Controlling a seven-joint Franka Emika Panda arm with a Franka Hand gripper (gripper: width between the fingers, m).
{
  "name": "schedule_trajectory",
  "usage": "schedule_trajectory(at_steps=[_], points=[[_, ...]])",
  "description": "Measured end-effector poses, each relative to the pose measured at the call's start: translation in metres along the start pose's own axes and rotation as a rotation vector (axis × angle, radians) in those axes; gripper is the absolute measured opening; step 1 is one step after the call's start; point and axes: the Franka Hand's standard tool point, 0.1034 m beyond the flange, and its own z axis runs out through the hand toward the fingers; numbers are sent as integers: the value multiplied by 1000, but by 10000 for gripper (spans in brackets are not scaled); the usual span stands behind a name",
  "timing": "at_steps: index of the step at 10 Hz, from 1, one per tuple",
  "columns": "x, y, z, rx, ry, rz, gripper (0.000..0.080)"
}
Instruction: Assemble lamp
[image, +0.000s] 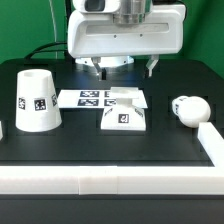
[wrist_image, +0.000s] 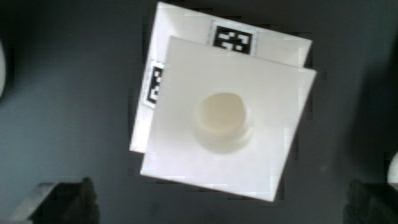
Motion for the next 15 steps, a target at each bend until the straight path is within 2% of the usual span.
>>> schedule_trajectory(at_steps=[3,7,11,12,13,15], points=[[0,-3,2,17,4,136,699],[-10,-1,30,19,38,97,699],[-13,-1,48,22,32,95,699],[-12,-1,46,22,34,93,673],[-12,-1,46,22,34,92,540],[-11,-1,46,22,35,90,533]])
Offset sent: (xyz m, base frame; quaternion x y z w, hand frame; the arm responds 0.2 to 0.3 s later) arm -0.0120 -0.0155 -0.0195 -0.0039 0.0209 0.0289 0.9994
